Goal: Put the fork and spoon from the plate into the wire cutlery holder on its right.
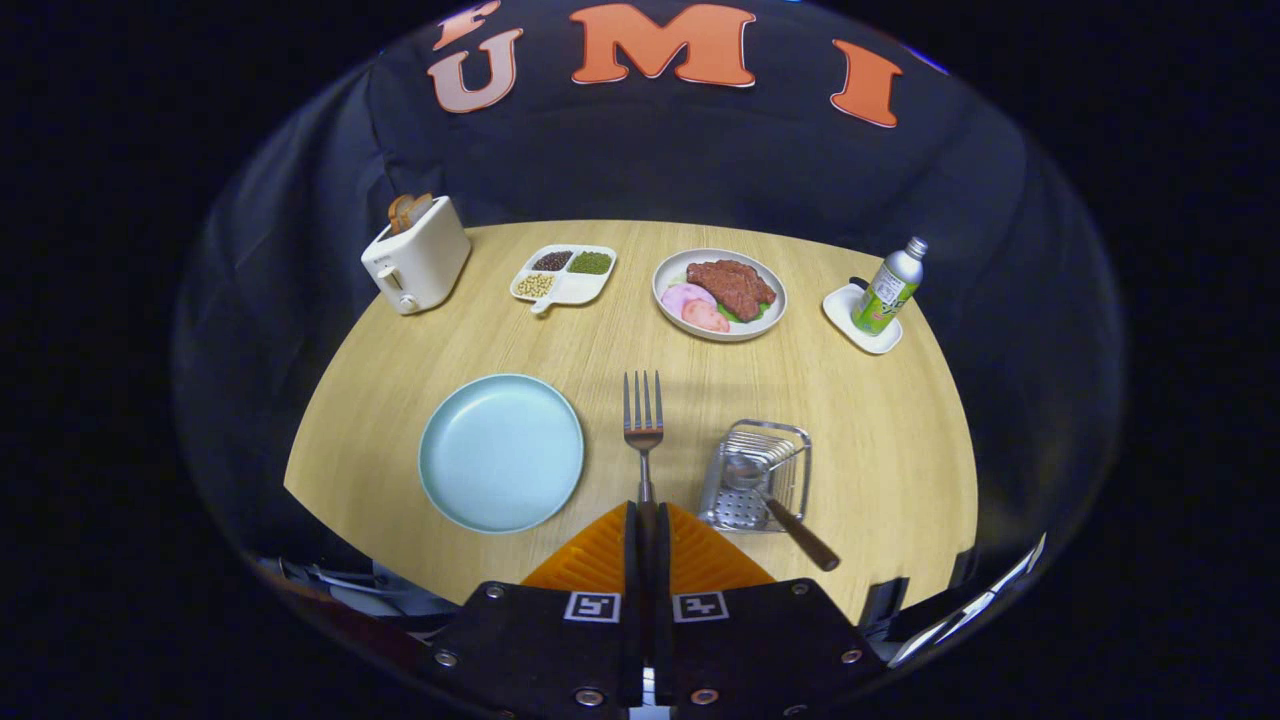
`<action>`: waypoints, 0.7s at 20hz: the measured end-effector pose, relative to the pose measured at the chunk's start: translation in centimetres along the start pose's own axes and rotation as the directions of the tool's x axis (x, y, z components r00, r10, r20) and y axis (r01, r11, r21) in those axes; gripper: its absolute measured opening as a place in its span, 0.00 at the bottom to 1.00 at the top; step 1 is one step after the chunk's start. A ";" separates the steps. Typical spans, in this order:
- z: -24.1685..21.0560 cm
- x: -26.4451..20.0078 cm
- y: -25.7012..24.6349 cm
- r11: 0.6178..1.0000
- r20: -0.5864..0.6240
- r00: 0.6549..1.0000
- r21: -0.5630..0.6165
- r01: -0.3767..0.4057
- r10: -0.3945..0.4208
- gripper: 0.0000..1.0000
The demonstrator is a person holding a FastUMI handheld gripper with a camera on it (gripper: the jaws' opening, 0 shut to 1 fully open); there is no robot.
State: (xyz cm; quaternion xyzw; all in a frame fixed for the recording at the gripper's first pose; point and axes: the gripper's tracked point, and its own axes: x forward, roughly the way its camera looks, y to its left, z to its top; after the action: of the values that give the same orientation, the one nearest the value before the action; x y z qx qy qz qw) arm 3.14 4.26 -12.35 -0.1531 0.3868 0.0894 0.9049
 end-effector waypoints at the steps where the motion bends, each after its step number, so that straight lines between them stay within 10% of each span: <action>1: -0.1 -0.4 -1.2 1.000 -0.026 1.000 -0.016 0.002 -0.003 0.05; 14: -2.5 1.3 -8.4 0.986 -0.357 0.934 -0.154 -0.064 0.005 0.05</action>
State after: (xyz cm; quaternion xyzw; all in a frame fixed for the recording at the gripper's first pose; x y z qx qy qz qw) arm 4.68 -4.46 -13.15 -0.2334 0.5380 0.1073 0.8028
